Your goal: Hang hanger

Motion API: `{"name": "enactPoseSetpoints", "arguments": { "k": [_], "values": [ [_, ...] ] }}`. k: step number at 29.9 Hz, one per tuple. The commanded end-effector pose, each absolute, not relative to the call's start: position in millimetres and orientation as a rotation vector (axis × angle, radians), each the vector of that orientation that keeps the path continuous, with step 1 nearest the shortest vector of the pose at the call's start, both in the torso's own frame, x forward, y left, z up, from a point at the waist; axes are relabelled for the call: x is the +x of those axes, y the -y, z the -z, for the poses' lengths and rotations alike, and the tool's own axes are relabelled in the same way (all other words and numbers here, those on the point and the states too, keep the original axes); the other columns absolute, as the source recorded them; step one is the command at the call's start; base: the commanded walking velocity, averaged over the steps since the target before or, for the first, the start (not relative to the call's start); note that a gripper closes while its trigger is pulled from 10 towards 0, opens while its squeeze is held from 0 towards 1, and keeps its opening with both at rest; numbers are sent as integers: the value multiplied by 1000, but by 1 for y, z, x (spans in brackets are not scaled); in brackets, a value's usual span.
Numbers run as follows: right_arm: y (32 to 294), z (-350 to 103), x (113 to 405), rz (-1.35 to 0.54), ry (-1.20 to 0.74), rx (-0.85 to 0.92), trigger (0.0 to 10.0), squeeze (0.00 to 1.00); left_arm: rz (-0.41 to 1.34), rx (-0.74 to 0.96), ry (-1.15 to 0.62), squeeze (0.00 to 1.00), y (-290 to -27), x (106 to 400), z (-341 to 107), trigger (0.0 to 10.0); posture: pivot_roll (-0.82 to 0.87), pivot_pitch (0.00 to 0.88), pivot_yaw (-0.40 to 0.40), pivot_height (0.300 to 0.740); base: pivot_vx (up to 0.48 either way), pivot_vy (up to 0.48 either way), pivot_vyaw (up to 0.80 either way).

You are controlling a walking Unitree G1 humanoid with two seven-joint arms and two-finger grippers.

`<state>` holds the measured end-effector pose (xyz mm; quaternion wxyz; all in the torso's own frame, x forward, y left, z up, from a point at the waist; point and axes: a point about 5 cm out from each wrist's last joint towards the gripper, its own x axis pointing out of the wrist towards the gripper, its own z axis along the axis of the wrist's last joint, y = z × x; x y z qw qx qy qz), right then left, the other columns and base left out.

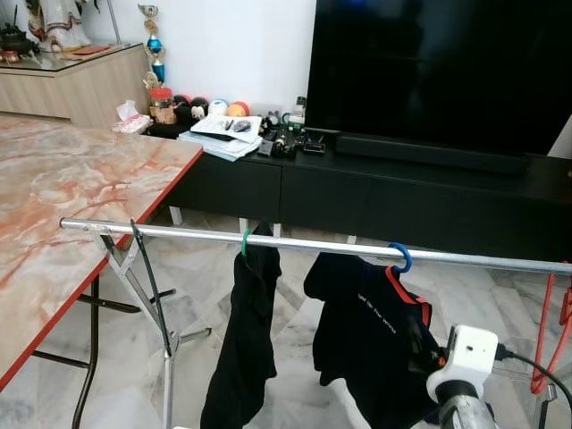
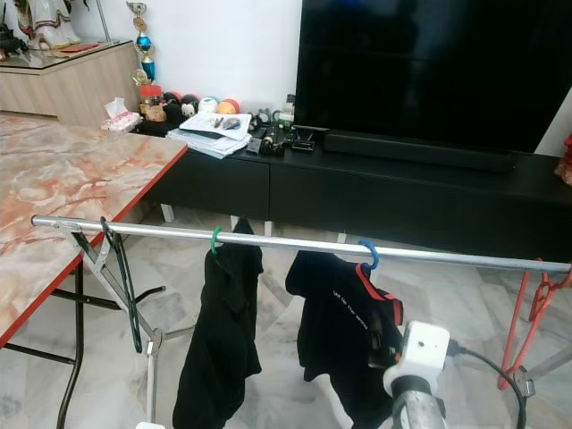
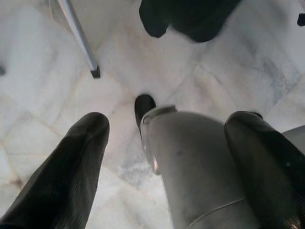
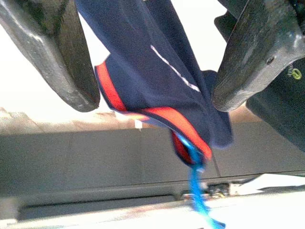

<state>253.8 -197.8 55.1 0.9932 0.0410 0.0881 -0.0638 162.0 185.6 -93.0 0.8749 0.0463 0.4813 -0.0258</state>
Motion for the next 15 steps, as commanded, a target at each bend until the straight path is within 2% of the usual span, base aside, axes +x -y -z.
{"name": "enactPoseSetpoints", "arguments": {
  "k": [1,7,10,15],
  "values": [
    [197,-62,262,94,-161,67,10000,0,46,97,-1037,0,-192,154,96,10000,148,0,-63,740,0,0,0],
    [201,-73,286,7,-178,-34,10000,0,28,101,-1053,0,-218,139,96,10000,147,0,-57,740,0,0,0],
    [203,-76,293,-2,-174,-48,10000,0,28,100,-1058,0,-219,136,97,10000,146,0,-54,740,0,0,0],
    [201,-69,306,-44,-289,-165,10000,0,31,98,-1064,0,-221,132,98,10000,148,0,-53,740,0,0,0]
  ]
}}
